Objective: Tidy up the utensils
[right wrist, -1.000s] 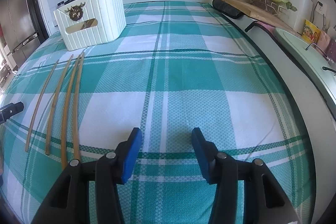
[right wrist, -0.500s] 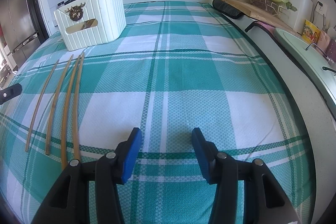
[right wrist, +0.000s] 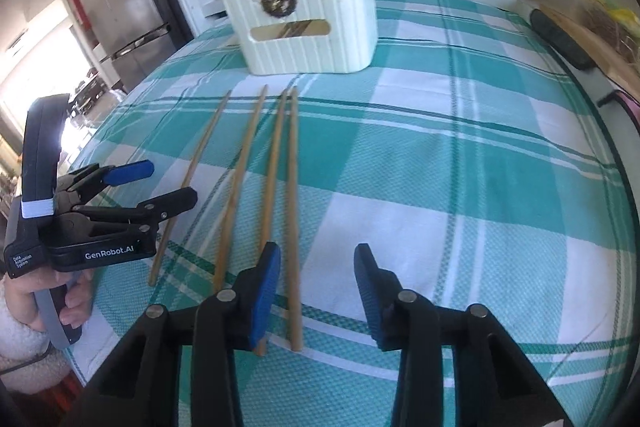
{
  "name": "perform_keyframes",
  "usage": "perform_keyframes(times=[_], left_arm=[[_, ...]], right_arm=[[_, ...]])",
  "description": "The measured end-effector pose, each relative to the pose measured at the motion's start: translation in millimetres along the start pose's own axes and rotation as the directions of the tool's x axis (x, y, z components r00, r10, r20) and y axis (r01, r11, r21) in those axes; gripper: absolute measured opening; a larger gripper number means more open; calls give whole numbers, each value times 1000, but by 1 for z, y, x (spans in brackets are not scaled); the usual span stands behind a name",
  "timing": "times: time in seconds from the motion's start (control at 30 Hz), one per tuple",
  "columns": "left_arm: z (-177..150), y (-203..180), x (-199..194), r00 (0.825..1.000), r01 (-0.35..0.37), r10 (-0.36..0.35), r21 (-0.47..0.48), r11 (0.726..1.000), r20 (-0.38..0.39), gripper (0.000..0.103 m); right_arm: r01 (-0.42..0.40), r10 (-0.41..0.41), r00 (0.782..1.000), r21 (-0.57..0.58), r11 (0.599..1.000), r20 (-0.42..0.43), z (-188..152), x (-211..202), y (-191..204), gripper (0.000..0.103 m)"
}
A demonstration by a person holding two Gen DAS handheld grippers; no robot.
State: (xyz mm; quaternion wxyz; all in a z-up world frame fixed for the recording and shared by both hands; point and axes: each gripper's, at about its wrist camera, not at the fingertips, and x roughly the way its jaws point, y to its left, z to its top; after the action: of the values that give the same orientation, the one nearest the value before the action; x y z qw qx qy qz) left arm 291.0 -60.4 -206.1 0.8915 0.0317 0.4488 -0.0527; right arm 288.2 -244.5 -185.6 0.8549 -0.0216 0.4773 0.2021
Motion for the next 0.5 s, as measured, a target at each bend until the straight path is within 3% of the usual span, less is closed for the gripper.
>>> perform_keyframes(times=[0.07, 0.17, 0.23, 0.3, 0.5], left_arm=[[0, 0, -1, 1000, 4, -4, 9, 1000, 4, 66], [1, -3, -2, 1000, 13, -13, 30, 999, 9, 39], [1, -3, -3, 1000, 8, -9, 47, 999, 14, 14], [1, 0, -4, 1000, -4, 3, 43, 999, 16, 8], [-8, 36, -11, 997, -76, 77, -35, 997, 13, 7]], right_arm=[[2, -3, 1000, -38, 999, -22, 3, 7, 8, 23], [9, -14, 998, -80, 997, -62, 5, 17, 15, 14], [26, -33, 997, -107, 994, -63, 6, 18, 18, 8], [61, -66, 996, -90, 994, -54, 6, 17, 16, 7], [184, -184, 983, 81, 980, 0, -7, 3, -14, 7]])
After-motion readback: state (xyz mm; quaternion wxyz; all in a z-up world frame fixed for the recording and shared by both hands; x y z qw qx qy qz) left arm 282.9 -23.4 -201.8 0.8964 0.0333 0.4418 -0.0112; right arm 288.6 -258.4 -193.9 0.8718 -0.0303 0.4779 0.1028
